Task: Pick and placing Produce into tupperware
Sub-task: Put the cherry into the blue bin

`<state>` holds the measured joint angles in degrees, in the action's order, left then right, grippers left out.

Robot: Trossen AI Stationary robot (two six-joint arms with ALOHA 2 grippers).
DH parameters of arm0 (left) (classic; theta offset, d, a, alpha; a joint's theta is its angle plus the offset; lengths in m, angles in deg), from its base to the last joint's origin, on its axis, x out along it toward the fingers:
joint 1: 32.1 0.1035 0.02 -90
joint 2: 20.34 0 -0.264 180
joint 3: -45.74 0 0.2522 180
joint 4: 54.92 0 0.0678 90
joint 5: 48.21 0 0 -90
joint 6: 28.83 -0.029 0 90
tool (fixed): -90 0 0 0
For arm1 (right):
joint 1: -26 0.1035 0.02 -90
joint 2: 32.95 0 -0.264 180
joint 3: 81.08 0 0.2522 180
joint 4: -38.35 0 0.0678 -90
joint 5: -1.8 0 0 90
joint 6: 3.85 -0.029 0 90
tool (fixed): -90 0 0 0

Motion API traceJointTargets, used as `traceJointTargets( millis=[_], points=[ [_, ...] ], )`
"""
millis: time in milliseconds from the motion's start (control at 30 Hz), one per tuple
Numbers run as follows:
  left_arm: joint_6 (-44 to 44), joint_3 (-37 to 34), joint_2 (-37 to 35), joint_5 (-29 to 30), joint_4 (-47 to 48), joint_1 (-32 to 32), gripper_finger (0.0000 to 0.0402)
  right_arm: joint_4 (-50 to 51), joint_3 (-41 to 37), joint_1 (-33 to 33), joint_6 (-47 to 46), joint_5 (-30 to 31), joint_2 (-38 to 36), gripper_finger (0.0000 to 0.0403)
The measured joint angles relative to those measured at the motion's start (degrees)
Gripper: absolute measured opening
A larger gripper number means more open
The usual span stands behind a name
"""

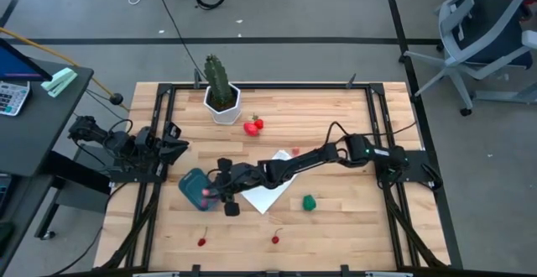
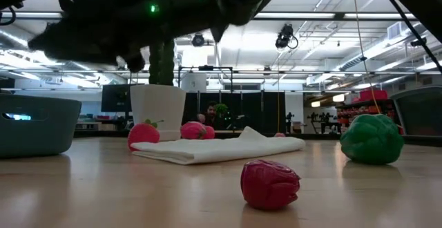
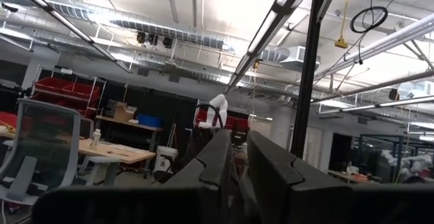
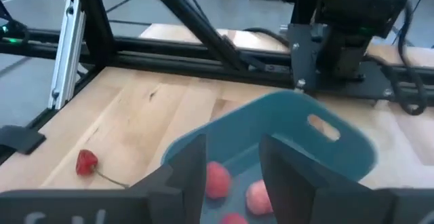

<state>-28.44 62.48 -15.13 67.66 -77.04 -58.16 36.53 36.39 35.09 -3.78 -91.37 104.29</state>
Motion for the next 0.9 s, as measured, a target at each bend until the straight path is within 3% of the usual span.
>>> traceJointTargets(
  millis=[167,400,467,600,800,900],
  points=[
    [0.4,0.0,0.0,0.0,0.0,0.0,0.0059,4.6,0.2,0.0,0.0,0.1,-5.7,0.0142],
    [0.3,0.0,0.0,-2.4,0.0,0.0,0.0072,38.7,0.0,0.2,-5.3,0.3,-18.0,0.0142],
    [0.3,0.0,0.0,-2.6,-0.8,0.0,0.0073,47.1,0.1,0.8,-7.5,2.9,-22.1,0.0142],
    [0.7,1.7,0.6,-3.0,-0.5,-0.3,0.0071,58.5,-0.7,2.9,-7.6,13.6,-29.2,0.0142],
    [-6.4,13.2,6.1,-3.8,3.9,-1.9,0.0076,64.0,-3.0,5.7,-9.9,26.6,-40.3,0.0142],
    [-4.1,25.3,10.7,-3.2,18.4,-2.3,0.0081,65.2,-5.0,6.6,-12.5,27.7,-44.5,0.0142]
  ],
)
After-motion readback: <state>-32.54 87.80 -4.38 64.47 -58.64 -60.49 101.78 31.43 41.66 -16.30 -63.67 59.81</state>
